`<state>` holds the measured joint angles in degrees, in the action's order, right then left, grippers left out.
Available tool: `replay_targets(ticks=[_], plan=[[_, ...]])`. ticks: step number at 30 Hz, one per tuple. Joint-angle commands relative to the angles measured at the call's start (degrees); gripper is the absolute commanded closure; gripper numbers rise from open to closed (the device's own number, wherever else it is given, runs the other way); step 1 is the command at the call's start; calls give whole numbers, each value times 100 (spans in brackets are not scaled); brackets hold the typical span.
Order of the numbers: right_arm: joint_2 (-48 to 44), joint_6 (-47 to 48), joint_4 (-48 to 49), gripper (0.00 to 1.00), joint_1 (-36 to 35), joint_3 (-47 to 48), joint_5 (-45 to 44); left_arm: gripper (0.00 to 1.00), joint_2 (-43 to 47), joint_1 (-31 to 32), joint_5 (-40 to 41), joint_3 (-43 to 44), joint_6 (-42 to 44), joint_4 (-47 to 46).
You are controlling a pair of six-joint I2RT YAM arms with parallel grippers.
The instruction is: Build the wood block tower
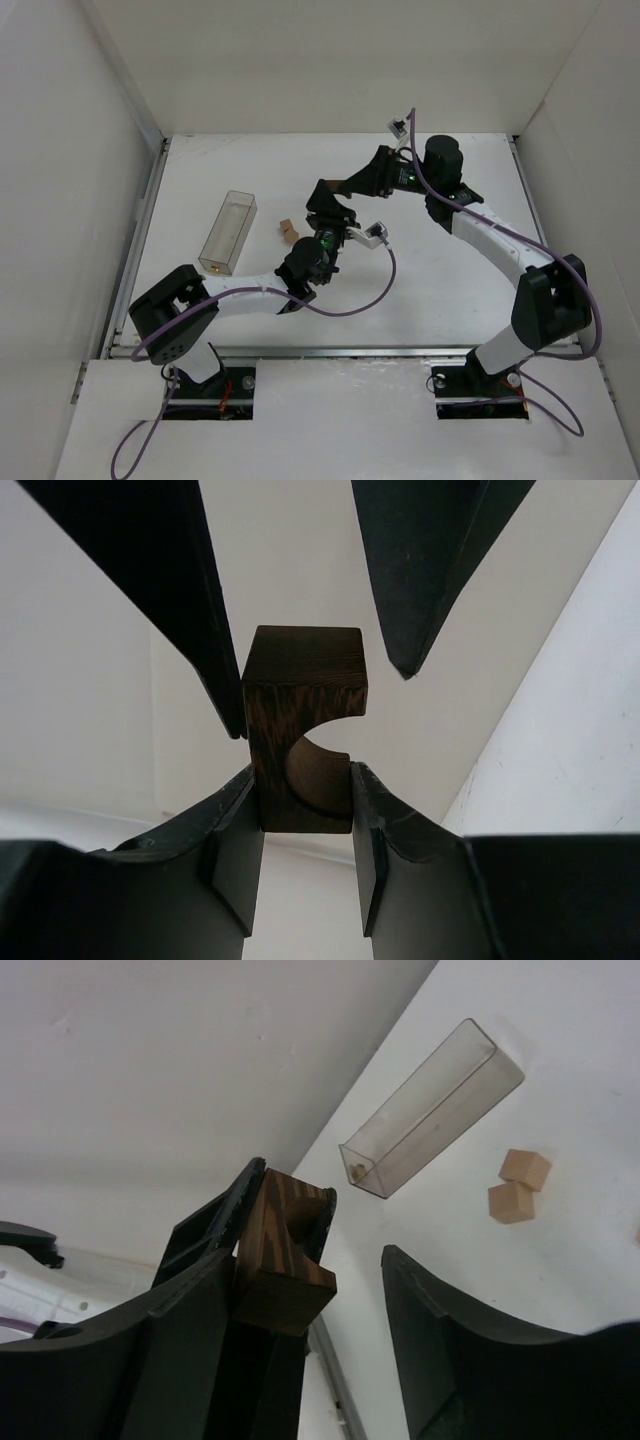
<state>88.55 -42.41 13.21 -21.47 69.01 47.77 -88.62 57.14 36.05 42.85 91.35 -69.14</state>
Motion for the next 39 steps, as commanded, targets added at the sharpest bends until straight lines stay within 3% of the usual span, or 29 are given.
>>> replay_targets(ticks=[1, 5, 6, 7, 15, 17, 18, 21, 22, 24, 25, 27, 31, 33, 36, 39], plan=[[170, -724, 813, 37, -41, 139, 215, 100, 196, 69, 86, 22, -82, -319], [171, -786, 876, 51, -41, 139, 215, 100, 196, 69, 86, 22, -82, -319], [119, -786, 876, 59, -41, 139, 215, 100, 196, 69, 86, 22, -82, -267], [118, -786, 876, 59, -41, 139, 215, 100, 196, 69, 86, 22, -82, -266], [13, -462, 499, 100, -41, 86, 163, 99, 82, 69, 297, 127, -205, -214], [-39, -286, 262, 100, -41, 86, 110, 80, 82, 69, 481, 189, -284, -91], [-40, -215, 182, 100, -41, 147, 49, 53, 29, 69, 534, 276, -415, 110], [-40, -92, 6, 100, -41, 148, -4, 14, 81, 69, 762, 451, -749, 532], [-40, -92, 6, 100, 29, 148, -4, 0, 82, 69, 763, 452, -1029, 873], [-93, 57, -169, 100, 169, 148, -4, 0, 309, 69, 903, 514, -1425, 1374], [-93, 110, -231, 100, 292, 148, -4, 0, 388, 69, 903, 583, -1679, 2065], [-93, 268, -345, 100, 407, 148, -57, 0, 730, 69, 843, 698, -2628, 2929], [-40, 681, -644, 100, 592, 200, -57, 0, 1293, -229, 176, 698, -3877, 4801], [12, 734, -697, 100, 732, 200, 4, 0, 1443, -457, -429, 961, -4448, 6259], [74, 936, -697, 100, 785, 200, 127, 1, 1331, -1072, -2203, 2145, -5704, 8337], [136, 1103, -697, 100, 838, 200, 276, 1, 812, -1626, -3804, 3385, -6556, 9520]])
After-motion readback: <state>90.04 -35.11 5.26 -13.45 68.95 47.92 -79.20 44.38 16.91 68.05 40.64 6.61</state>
